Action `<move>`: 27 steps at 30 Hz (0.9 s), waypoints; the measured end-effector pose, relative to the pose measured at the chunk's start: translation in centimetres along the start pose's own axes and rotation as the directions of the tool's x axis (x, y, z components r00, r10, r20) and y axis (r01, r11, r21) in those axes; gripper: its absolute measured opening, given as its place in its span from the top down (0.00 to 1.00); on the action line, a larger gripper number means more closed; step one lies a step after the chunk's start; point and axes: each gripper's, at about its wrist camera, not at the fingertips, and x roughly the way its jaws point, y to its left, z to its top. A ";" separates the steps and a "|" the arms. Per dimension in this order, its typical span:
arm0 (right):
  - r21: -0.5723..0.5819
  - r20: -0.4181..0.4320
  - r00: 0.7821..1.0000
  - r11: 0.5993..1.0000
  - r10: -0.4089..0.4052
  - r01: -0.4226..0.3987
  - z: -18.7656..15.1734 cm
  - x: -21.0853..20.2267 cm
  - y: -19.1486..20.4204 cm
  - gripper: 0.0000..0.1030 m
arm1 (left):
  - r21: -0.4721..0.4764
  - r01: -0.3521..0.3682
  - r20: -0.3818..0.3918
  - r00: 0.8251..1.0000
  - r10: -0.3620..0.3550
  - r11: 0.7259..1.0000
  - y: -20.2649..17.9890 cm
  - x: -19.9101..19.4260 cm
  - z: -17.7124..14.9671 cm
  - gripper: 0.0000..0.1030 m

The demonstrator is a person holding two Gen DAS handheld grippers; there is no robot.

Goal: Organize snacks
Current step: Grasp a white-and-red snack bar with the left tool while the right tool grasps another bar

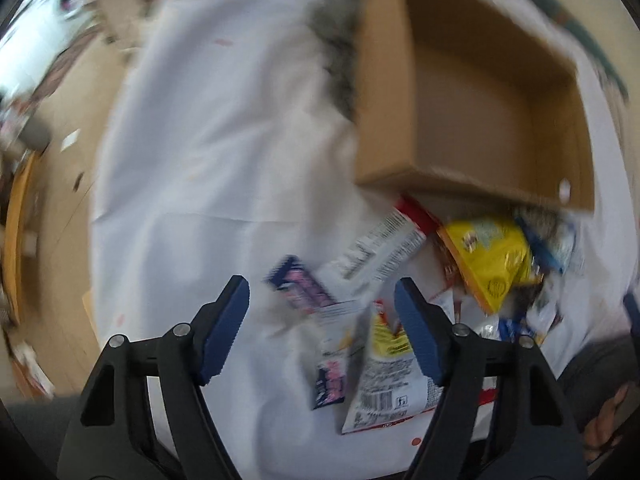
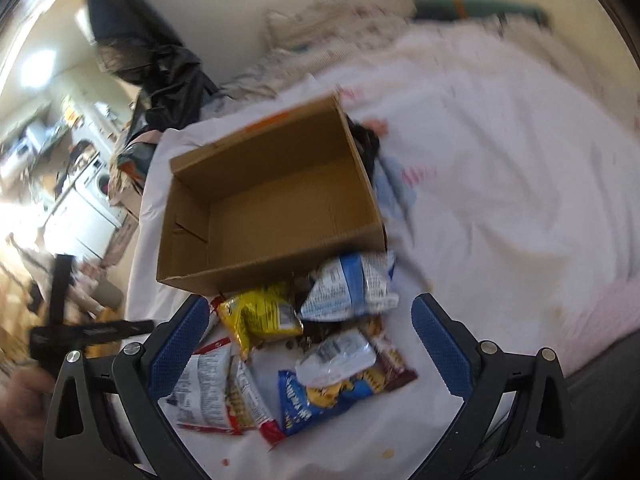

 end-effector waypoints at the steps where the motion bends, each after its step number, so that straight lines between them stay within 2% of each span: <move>1: 0.025 -0.014 1.000 1.000 -0.001 0.001 0.1 0.3 -0.6 0.00 | 0.047 -0.008 -0.020 1.000 0.009 0.999 -1.0 0.6 0.2 0.31; 4: 0.103 -0.038 0.999 0.995 0.005 -0.001 0.1 0.6 -2.2 0.00 | 0.221 -0.053 -0.047 0.997 0.065 0.974 -3.8 2.6 0.6 0.31; 6: 0.129 -0.049 0.999 0.992 0.003 0.003 0.1 0.8 -2.7 0.00 | 0.295 -0.080 -0.038 0.995 0.095 0.952 -5.0 3.5 0.9 0.31; 8: 0.131 -0.052 0.999 0.991 -0.001 0.008 0.0 0.8 -2.8 0.00 | 0.346 -0.072 -0.049 0.994 0.094 0.935 -5.8 4.3 1.0 0.33; 11: 0.110 -0.049 0.999 0.994 -0.013 0.018 0.0 0.6 -2.5 0.00 | 0.423 -0.053 -0.077 0.993 0.094 0.905 -6.6 5.0 0.6 0.48; 13: 0.100 -0.050 0.999 0.995 -0.013 0.018 0.0 0.7 -2.4 0.00 | 0.445 -0.055 -0.087 0.991 0.105 0.894 -6.7 5.2 0.1 0.72; 16: 0.108 -0.054 0.998 0.994 -0.011 0.017 0.0 0.8 -2.6 0.00 | 0.448 -0.062 -0.064 0.993 0.102 0.892 -6.6 4.2 -0.3 0.73; 19: 0.113 -0.056 0.998 0.993 -0.011 0.017 0.1 0.9 -2.8 0.00 | 0.494 -0.108 0.027 0.994 0.110 0.863 -6.9 1.1 -1.2 0.73; 21: 0.098 -0.069 0.998 0.995 -0.001 0.008 0.0 1.1 -2.6 0.00 | 0.490 -0.109 0.069 0.994 0.086 0.865 -6.7 -1.3 -2.0 0.73; 24: 0.053 -0.117 0.991 0.997 0.063 -0.057 -0.4 1.7 -1.3 0.02 | 0.470 -0.095 0.126 0.991 0.040 0.878 -6.0 -5.0 -3.7 0.73; 26: -0.008 -0.167 0.981 0.994 0.102 -0.105 -1.1 2.4 0.2 0.17 | 0.418 -0.077 0.147 0.989 0.016 0.905 -4.8 -7.2 -4.8 0.73; 27: -0.038 -0.201 0.972 0.990 0.124 -0.134 -1.4 2.8 1.1 0.20 | 0.371 -0.054 0.155 0.988 -0.005 0.927 -4.0 -8.2 -5.5 0.73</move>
